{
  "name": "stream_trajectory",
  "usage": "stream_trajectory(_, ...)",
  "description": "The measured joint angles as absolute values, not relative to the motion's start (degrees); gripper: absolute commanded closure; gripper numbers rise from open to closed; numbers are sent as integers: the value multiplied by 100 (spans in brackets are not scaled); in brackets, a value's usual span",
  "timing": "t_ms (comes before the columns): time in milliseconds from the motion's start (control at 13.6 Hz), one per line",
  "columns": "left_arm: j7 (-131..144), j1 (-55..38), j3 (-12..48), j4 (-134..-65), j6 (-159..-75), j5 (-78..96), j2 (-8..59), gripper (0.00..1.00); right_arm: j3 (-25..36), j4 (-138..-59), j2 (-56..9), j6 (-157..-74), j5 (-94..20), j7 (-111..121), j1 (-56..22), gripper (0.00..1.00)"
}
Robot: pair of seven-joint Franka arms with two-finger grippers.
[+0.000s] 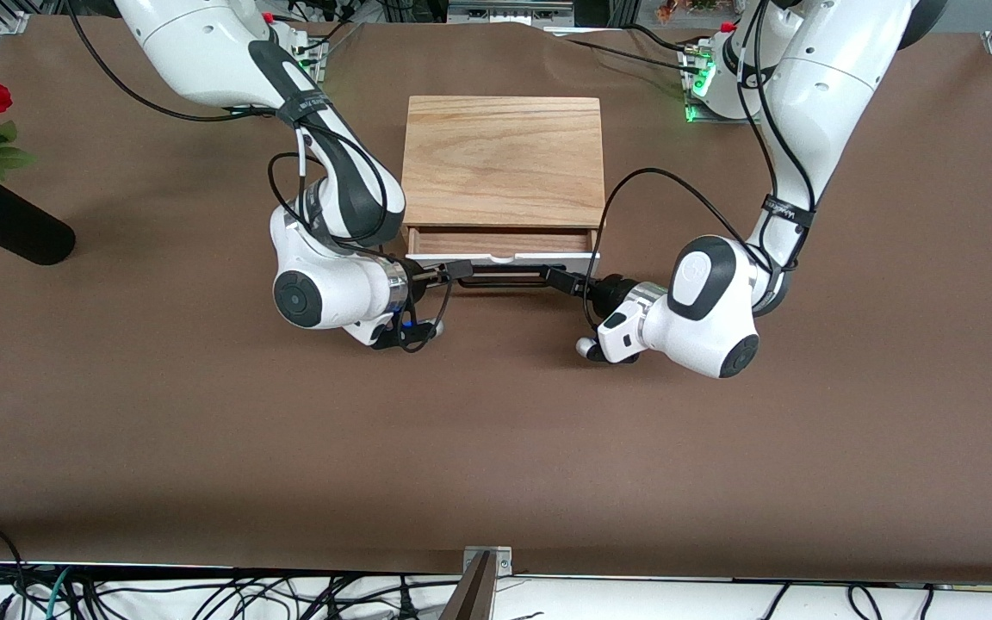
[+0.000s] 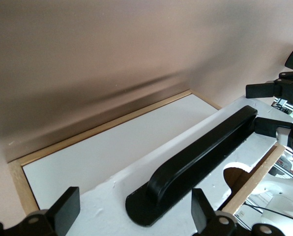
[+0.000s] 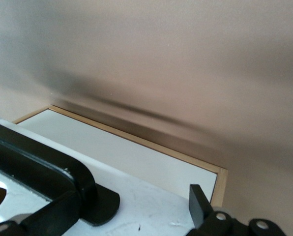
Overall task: Close drawer with both arms simultaneously
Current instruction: 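Push the drawer front into the box with both grippers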
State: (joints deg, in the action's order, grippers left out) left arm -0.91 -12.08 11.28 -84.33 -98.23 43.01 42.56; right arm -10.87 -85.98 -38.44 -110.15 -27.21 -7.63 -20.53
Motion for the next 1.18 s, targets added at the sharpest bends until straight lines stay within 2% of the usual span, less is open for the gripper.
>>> stream_trajectory(514,79,-1288,1141,-8435,-9189,4091,4261,0,-1093,-8620,-3844,-10284,-2724,-771,-2066,0)
stream_trajectory(1175,590,-1378,1131,-8431,-9041,4002,4260,0,-1093,-8676,-3844,-10062,-2724,-807,-2124,0)
